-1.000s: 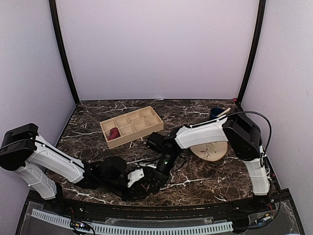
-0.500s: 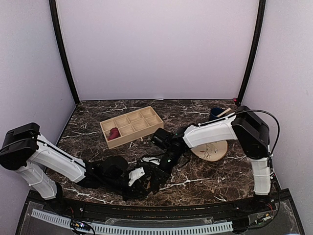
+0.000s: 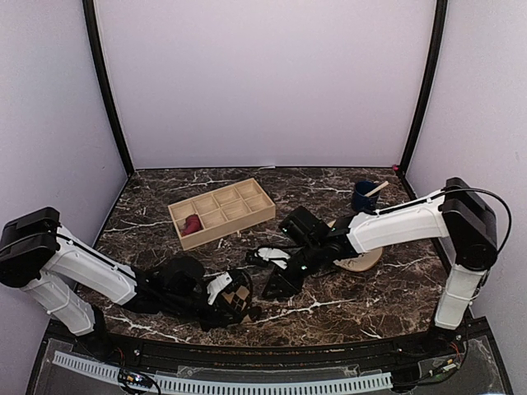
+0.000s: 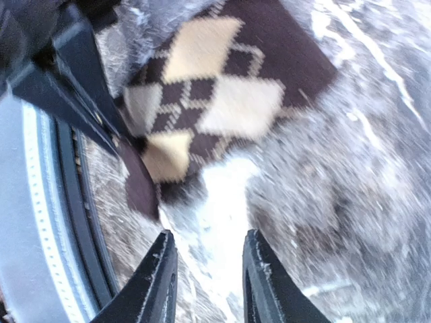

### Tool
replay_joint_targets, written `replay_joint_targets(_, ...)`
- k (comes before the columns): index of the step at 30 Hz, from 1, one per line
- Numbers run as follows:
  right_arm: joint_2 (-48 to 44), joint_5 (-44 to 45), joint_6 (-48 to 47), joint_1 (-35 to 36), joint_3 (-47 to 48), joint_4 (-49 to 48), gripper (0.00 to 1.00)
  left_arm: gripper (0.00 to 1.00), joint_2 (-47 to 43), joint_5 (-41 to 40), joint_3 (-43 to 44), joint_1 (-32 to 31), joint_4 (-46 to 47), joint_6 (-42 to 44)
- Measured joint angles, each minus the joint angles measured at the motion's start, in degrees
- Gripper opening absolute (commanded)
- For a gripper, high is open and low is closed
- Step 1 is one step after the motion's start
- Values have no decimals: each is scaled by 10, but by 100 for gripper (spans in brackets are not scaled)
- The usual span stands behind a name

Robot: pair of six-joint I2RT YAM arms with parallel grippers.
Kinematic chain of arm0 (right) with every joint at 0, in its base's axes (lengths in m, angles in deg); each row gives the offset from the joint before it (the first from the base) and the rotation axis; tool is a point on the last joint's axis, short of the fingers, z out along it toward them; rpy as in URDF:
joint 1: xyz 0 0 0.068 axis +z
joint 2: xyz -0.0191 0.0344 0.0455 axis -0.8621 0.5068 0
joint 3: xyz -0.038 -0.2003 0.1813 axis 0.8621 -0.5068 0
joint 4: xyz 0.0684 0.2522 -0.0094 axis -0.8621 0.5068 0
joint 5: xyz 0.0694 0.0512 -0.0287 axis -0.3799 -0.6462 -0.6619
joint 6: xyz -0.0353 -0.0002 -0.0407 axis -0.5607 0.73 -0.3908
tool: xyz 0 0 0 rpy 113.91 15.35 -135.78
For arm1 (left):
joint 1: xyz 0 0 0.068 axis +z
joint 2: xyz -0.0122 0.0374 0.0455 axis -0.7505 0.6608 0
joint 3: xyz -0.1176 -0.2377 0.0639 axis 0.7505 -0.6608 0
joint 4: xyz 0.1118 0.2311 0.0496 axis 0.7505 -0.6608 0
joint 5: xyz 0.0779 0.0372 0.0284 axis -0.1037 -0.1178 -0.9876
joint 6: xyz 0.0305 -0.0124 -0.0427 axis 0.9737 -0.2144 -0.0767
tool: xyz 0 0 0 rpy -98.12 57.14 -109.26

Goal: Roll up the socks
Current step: Roll the sock at the corner of the board.

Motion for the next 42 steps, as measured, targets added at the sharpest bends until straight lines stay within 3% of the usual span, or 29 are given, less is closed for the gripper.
replay_joint_targets(6, -59, 94, -9, 24, -77, -70, 34, 0, -7, 42, -14, 28, 16, -39)
replay_joint_targets(11, -86, 196, -40, 96, -115, -122, 40, 0, -5, 86, -17, 45, 34, -74)
replay_joint_targets(16, -86, 267, -73, 155, -120, -151, 41, 0, 14, 127, -26, 56, 61, -116)
replay_joint_targets(30, -31, 346, -117, 233, -108, -174, 46, 0, 37, 165, -74, 62, 135, -198)
replay_joint_targets(42, 2, 388, -161, 255, -76, -174, 46, 0, 63, 177, -80, 62, 182, -227)
